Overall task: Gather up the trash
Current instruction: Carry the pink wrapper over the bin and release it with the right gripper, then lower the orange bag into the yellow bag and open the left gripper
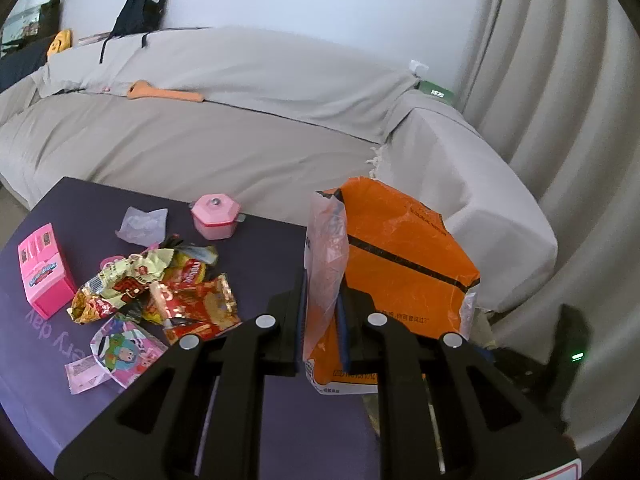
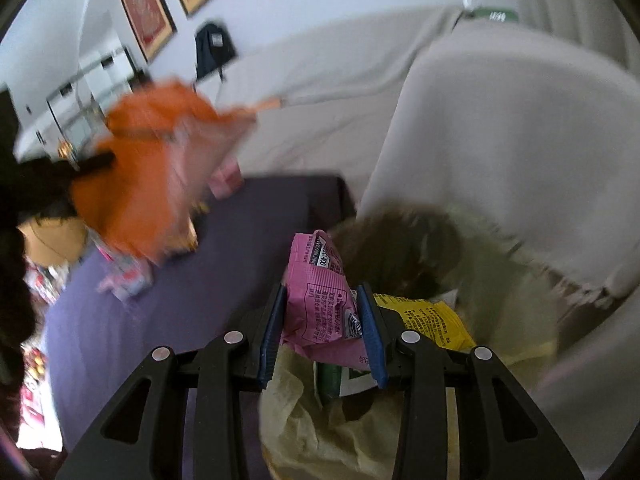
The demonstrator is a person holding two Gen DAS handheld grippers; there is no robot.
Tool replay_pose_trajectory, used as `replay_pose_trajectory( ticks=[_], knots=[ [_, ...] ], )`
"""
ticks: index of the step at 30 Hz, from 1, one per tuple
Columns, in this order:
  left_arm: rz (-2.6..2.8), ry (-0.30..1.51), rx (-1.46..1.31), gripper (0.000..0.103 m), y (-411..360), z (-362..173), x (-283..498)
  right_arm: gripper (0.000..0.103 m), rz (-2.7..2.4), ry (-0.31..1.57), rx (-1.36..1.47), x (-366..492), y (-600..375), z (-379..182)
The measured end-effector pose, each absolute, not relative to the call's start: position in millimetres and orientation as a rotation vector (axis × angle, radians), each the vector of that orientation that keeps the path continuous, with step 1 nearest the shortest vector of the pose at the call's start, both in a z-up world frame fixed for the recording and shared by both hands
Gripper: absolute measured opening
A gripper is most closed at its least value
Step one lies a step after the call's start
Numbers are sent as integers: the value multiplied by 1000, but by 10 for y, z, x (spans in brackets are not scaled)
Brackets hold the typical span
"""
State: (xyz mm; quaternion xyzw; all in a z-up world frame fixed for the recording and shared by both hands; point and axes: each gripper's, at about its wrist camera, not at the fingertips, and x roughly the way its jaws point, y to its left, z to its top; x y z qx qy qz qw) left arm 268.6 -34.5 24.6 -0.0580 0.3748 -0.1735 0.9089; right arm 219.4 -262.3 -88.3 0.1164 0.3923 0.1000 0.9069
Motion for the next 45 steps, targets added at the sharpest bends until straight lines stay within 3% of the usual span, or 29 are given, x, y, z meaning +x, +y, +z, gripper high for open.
replay_pose_trajectory(
  ticks=[4, 9, 12, 16, 23, 31, 40, 45],
  knots=[
    [-351, 793, -139, 12, -244, 143, 2750, 35, 176, 941, 222, 2413, -2548, -1312],
    [-350, 811, -156, 12, -176, 39, 2790, 36, 140, 990, 232, 2469, -2604, -1443],
    [-354, 823, -169, 12, -185, 5, 2800, 51, 163, 973, 273, 2437, -2644, -1394],
    [-358, 822, -166, 12, -230, 4, 2791, 60, 176, 908, 282, 2314, -2728, -1161],
    [-378, 815, -135, 12, -418, 62, 2755, 60, 120, 775, 287, 1998, -3023, -687],
    [-483, 849, 30, 12, -1303, -201, 2627, 60, -58, 645, 253, 1605, -3687, -254],
    [-600, 843, 267, 12, -2288, -809, 2599, 60, -91, 621, 265, 1493, -4029, -283],
    [-611, 960, 231, 12, -2390, -1164, 2731, 60, -95, 641, 269, 1574, -4049, -406]
  ],
)
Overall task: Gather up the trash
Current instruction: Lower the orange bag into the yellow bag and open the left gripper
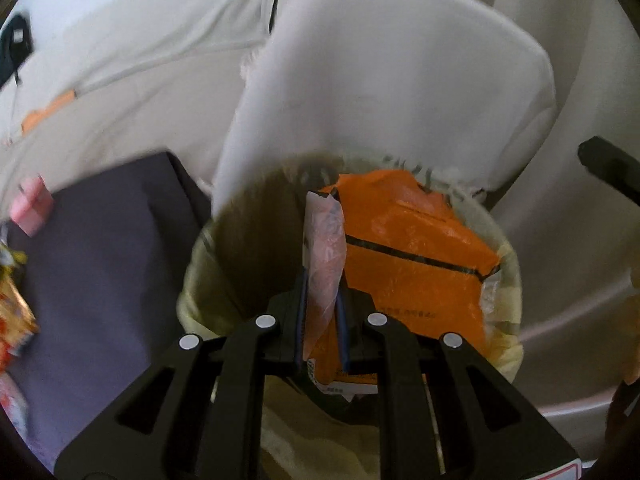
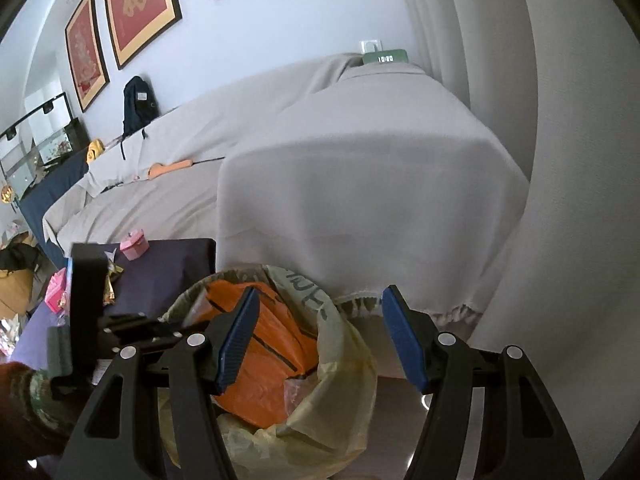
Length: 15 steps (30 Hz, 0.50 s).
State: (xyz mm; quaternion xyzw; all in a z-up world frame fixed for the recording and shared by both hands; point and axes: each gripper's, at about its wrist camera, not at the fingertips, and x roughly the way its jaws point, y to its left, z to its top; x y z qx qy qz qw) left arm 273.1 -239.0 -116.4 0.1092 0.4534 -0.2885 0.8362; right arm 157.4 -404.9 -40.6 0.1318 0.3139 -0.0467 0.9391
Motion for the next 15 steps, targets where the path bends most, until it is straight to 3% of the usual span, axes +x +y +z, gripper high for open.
replay_pose_trajectory(
  ticks=[3, 5, 11, 15],
  knots=[
    [-638, 1021, 142, 24, -2280, -1269, 2782, 60, -88, 658, 282, 1631, -4044, -494],
    [-660, 1038, 53, 41, -2167, -1253, 2809, 60, -86, 668, 284, 1666, -4032, -542],
    [-681, 985, -26, 52, -1907, -1016, 2744, 60, -84, 672, 277, 1720, -3939, -572],
    [-673, 927, -59, 54, -1635, -803, 2658, 61, -79, 664, 264, 1741, -3839, -530]
  ],
)
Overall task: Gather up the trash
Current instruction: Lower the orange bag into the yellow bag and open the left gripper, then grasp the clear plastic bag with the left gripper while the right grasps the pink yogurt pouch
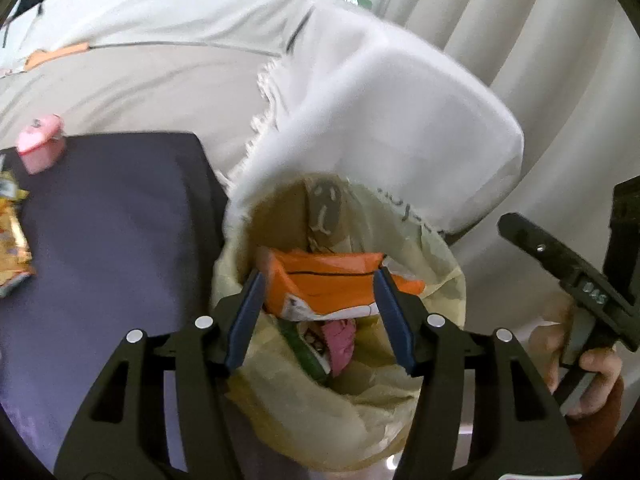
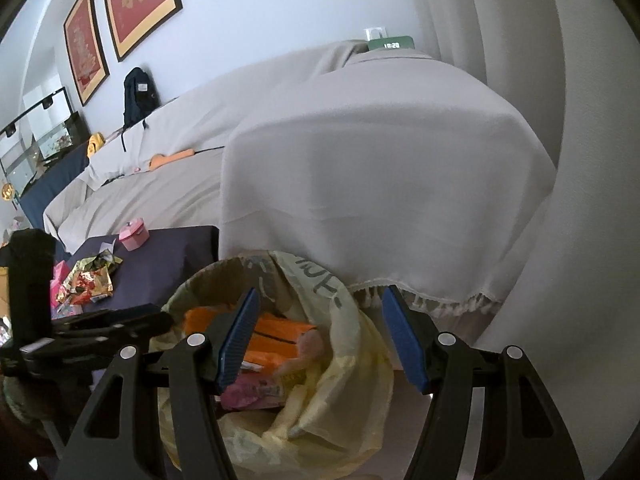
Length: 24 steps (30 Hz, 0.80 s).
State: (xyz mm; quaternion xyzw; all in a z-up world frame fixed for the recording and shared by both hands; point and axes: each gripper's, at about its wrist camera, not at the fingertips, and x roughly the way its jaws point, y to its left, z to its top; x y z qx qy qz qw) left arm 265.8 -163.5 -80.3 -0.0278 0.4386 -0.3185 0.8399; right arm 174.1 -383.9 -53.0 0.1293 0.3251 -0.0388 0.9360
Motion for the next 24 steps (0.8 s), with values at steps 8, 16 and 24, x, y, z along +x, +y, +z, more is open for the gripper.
replay_pose_trajectory(
  ticks=[8, 16, 24],
  knots=[
    [-518, 805, -57, 55, -840, -389, 2529, 68, -1, 657, 254, 1876, -3488, -453],
    [-351, 729, -42, 61, 219, -335, 2510, 78, 119, 643, 195, 2130, -2804, -414],
    [-266, 719, -118, 61, 1129, -441, 2590, 78, 252, 731, 90, 2419, -1966, -549]
  ],
)
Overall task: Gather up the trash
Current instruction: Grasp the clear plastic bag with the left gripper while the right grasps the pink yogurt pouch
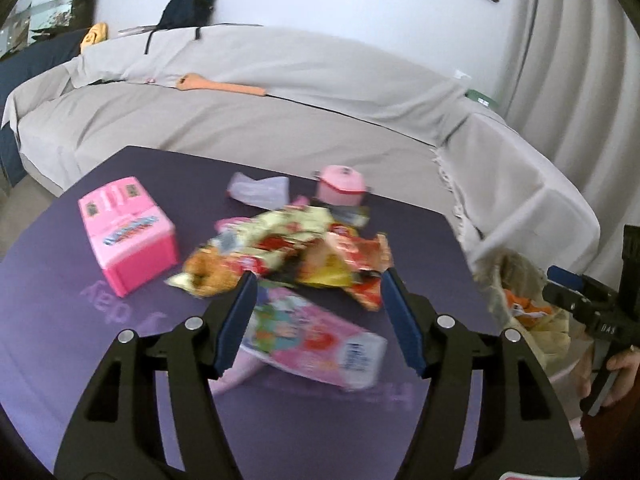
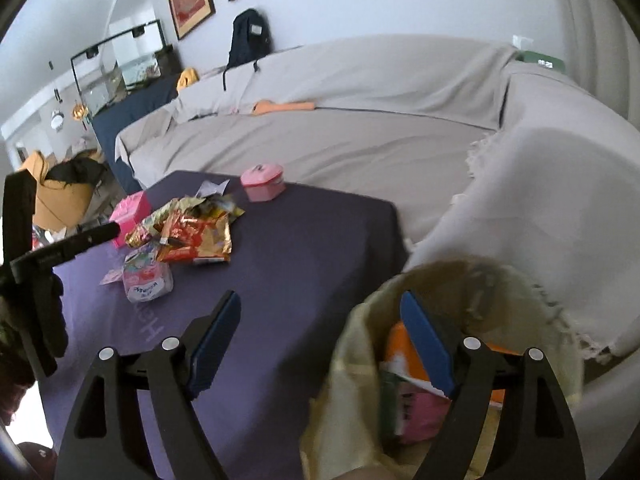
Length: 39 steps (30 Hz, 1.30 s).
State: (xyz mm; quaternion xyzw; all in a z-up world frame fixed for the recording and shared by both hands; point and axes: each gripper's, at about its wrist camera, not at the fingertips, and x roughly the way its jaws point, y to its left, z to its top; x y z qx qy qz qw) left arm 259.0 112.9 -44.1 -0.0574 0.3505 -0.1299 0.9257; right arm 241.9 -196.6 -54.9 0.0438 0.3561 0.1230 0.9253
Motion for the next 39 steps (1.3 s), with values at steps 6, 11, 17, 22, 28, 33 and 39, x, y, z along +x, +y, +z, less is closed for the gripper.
replay_pose_trajectory(
  ticks=[6, 11, 17, 22, 28, 33, 39],
  knots=[
    [-255, 712, -189, 61, 1512, -400, 3078, 78, 284, 759, 76, 2665, -1575, -688],
    [-238, 863, -279, 50, 1551, -578, 3779, 78, 216, 780, 26, 3030, -1365, -797],
    [-105, 945, -328, 44, 1510, -795, 4225, 78, 82, 712, -21, 3240, -1353, -724],
    [-43, 1009, -339, 44, 1396, -939, 4418, 78, 100, 732, 27, 3339, -1417, -779],
    [14, 1030, -376, 27, 1368, -1070, 4579, 78, 152, 738, 32, 3300, -1384, -856],
    [-54, 1020, -374, 2, 1393, -1020, 4583, 78, 195, 753, 19, 3202, -1329, -869],
    [-149, 892, -294, 1, 1455, -522, 4059, 78, 242, 792, 86, 3122, -1295, -855]
  ],
)
